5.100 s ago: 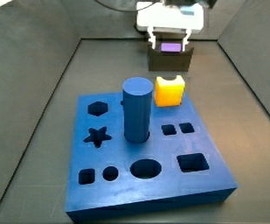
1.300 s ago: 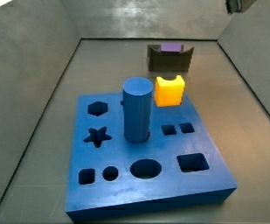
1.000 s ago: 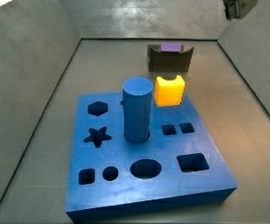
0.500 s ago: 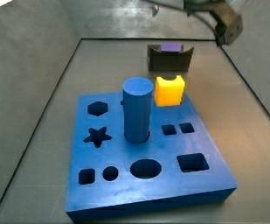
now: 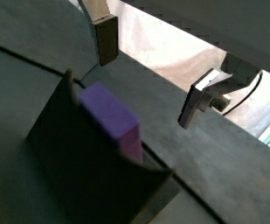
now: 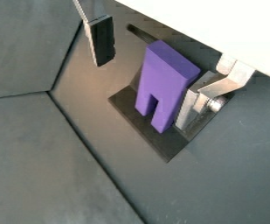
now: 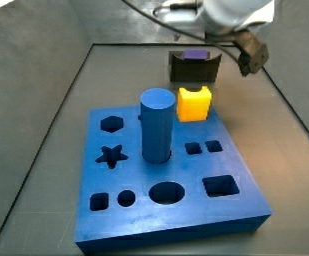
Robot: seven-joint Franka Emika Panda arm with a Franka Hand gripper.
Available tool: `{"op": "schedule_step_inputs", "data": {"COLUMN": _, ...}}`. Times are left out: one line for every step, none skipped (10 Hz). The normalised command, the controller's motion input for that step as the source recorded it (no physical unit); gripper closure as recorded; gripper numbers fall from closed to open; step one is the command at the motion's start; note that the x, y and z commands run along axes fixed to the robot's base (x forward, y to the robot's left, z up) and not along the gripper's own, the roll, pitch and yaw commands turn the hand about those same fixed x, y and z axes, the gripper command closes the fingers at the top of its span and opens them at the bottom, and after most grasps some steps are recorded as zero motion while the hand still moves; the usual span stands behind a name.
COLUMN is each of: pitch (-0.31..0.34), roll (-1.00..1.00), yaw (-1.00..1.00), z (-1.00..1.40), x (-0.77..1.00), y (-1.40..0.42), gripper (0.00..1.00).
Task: Pick up the double-square object. Move up. Place the double-square object on the fixture. Regrasp the double-square object. Move to above the board. Insert the double-square object.
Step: Regrasp the double-square object.
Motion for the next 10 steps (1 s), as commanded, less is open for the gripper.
{"op": "schedule_step_inputs", "data": {"pitch": -0.032, "roll": 0.06, "yaw": -0.06, "z": -0.81, "x": 0.10, "y": 0.02, "gripper": 0.00}}
{"op": "schedule_step_inputs", "data": {"pitch": -0.013, "roll": 0.07, "yaw": -0.06, "z": -0.72, "x": 0.09, "y": 0.01, "gripper": 0.00}}
{"op": "schedule_step_inputs", "data": {"pitch": 0.011, "roll": 0.06, "yaw": -0.03, "z": -0.55, "x": 0.09, "y": 0.00, "gripper": 0.00}}
{"op": "schedule_step_inputs", "data": {"pitch": 0.025, "roll": 0.06, "yaw": -0.02, "z": -0.43, "x": 0.08, "y": 0.00, "gripper": 0.00}}
{"op": "schedule_step_inputs", "data": {"pitch": 0.028, "roll": 0.06, "yaw": 0.01, "z": -0.31, "x": 0.08, "y": 0.00, "gripper": 0.00}}
{"op": "schedule_step_inputs", "data": {"pitch": 0.040, "roll": 0.05, "yaw": 0.02, "z": -0.22, "x": 0.05, "y": -0.01, "gripper": 0.00}}
{"op": "schedule_step_inputs", "data": {"pitch": 0.034, "roll": 0.05, "yaw": 0.02, "z": -0.19, "x": 0.03, "y": -0.02, "gripper": 0.00}}
{"op": "schedule_step_inputs", "data": {"pitch": 0.034, "roll": 0.05, "yaw": 0.03, "z": -0.19, "x": 0.03, "y": -0.02, "gripper": 0.00}}
{"op": "schedule_step_inputs", "data": {"pitch": 0.034, "roll": 0.05, "yaw": 0.03, "z": -0.19, "x": 0.03, "y": -0.02, "gripper": 0.00}}
{"op": "schedule_step_inputs", "data": {"pitch": 0.000, "roll": 0.00, "yaw": 0.00, "z": 0.00, "x": 0.00, "y": 0.00, "gripper": 1.00}}
